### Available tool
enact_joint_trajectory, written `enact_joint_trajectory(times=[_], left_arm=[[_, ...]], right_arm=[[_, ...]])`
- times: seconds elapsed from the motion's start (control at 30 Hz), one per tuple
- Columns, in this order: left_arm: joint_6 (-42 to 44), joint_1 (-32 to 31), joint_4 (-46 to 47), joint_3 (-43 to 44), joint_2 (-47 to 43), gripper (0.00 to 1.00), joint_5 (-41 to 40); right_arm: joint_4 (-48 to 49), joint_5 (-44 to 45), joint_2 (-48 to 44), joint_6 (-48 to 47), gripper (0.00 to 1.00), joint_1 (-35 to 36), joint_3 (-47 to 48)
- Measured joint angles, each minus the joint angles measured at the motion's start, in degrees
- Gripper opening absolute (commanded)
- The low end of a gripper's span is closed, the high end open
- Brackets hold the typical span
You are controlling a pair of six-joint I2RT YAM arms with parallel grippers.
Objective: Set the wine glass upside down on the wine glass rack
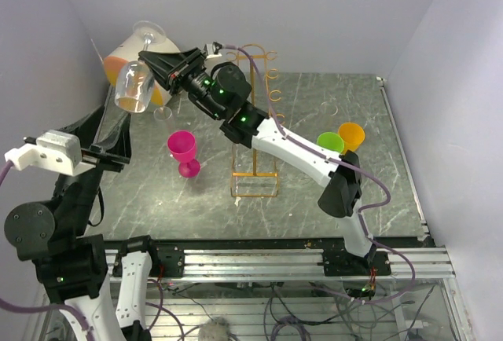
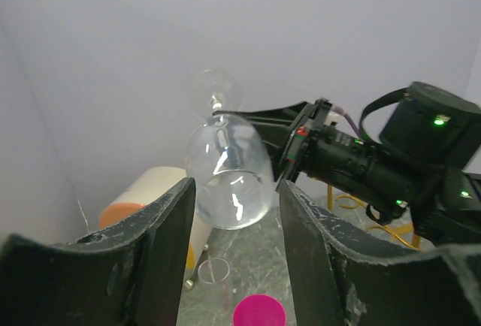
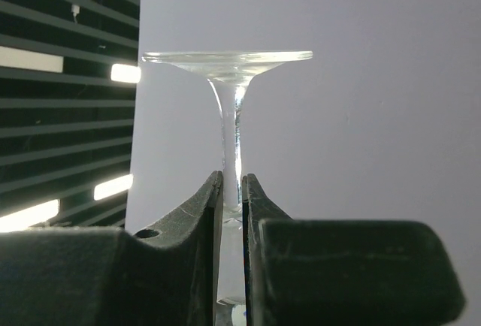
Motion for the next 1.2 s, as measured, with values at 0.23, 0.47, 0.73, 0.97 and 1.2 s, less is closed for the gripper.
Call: enact_joint_trajectory(times=[0.23,0.47,0.73,0.97,1.2], left_arm=[[2.43,0.02,-5.55,4.07,-0.11,0.60,1.20],[3.21,0.02,-12.66,12.76,4.28,0.63,-5.35],[6.32,0.04,-18.21,25.97,15.72,0.55,-20.52],[9.94,0.07,-20.04,26.69,21.16,0.52,-31.01],[11.93,0.24,-19.87,26.95,20.79,0.54,-33.90]], right_arm=[[-1.18,0.17,-0.02,-1.05,0.00,-1.77,-1.22],[-1.07,0.31,-1.09,-4.98,0.00,-2.16,-5.31],[-2.58,0.20,-7.08,-15.96,0.00,-2.40,-6.99],[-5.33,-1.38,-16.17,-26.84,0.00,-3.30,-7.02],[-11.78,-4.79,-27.02,-38.75,0.00,-10.67,-13.40]])
